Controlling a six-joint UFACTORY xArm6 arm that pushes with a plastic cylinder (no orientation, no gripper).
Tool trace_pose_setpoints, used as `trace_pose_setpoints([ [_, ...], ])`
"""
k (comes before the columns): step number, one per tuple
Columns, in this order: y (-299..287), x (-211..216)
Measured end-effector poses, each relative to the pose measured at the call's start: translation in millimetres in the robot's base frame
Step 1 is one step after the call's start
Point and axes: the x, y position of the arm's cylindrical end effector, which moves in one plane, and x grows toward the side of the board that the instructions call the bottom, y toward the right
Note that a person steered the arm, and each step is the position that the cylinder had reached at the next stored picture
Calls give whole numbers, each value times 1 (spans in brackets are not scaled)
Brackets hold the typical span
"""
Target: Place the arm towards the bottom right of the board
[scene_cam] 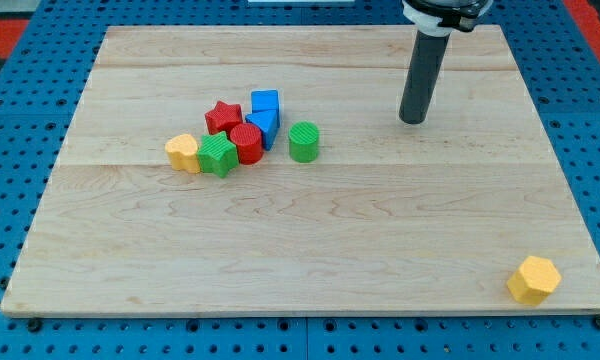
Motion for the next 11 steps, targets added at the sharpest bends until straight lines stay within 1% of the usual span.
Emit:
trace_pose_setpoints([
  [2,27,22],
  [4,31,31],
  [5,18,74],
  [6,24,136],
  [7,85,147],
  [8,175,160],
  [9,173,191],
  [10,150,218],
  [11,143,245],
])
